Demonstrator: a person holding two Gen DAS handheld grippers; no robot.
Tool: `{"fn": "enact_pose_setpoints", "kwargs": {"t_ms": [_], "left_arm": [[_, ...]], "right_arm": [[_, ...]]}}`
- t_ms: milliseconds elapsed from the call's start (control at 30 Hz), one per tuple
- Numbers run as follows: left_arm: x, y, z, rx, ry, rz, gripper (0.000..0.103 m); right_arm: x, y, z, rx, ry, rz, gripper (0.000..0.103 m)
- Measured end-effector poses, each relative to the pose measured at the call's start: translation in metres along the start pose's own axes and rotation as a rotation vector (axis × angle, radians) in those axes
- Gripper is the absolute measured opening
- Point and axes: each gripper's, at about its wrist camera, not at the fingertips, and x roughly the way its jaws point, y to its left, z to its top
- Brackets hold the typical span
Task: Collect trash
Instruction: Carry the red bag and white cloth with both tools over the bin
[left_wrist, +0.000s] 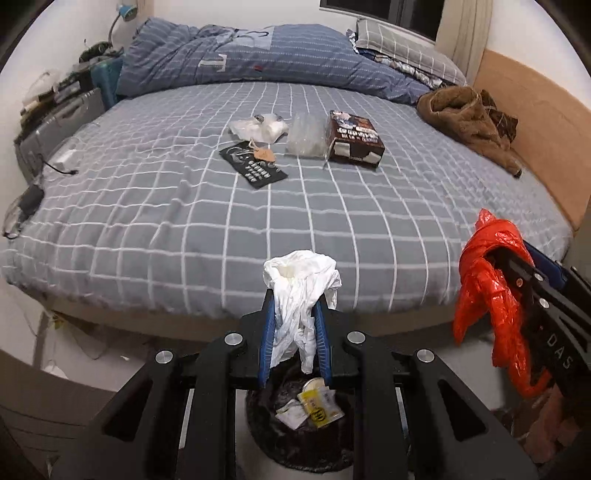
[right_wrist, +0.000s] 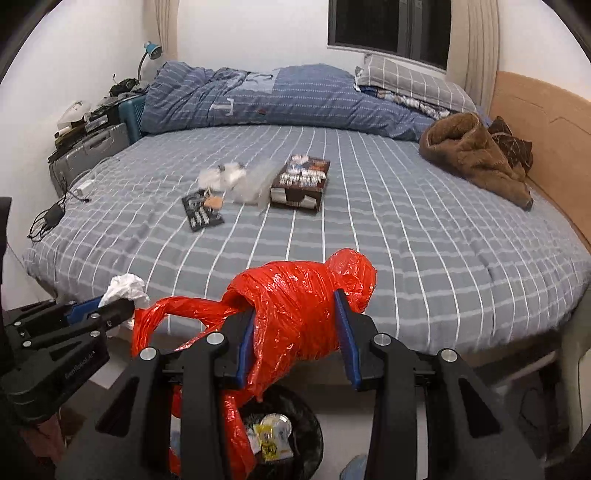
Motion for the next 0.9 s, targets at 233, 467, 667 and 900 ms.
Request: {"fn": "enact_pose_setpoints", "kwargs": {"t_ms": [233, 467, 667, 900], "left_arm": [[-0.028, -0.01, -0.018, 0.005, 0.012, -0.022, 0.019], [-0.035, -0.009, -0.039, -0.02, 0.056, -0.036, 0.019], [-0.012, 0.0, -0.067, -0.023, 0.109, -0.022, 0.019], [0.023, 0.012, -0.091, -0.047, 0.142, -0.047, 0.019]], "right_arm": [[-0.029, -0.005, -0.016, 0.028, 0.011, -0.003, 0.035], [-0.035, -0.004, -0.044, 0.029, 0.074, 0.004, 0.034], [-0.013, -0.003, -0.074, 0.033, 0.142, 0.005, 0.035], [0.031, 0.007, -0.106, -0.01, 0.216, 0.007, 0.035]]}}
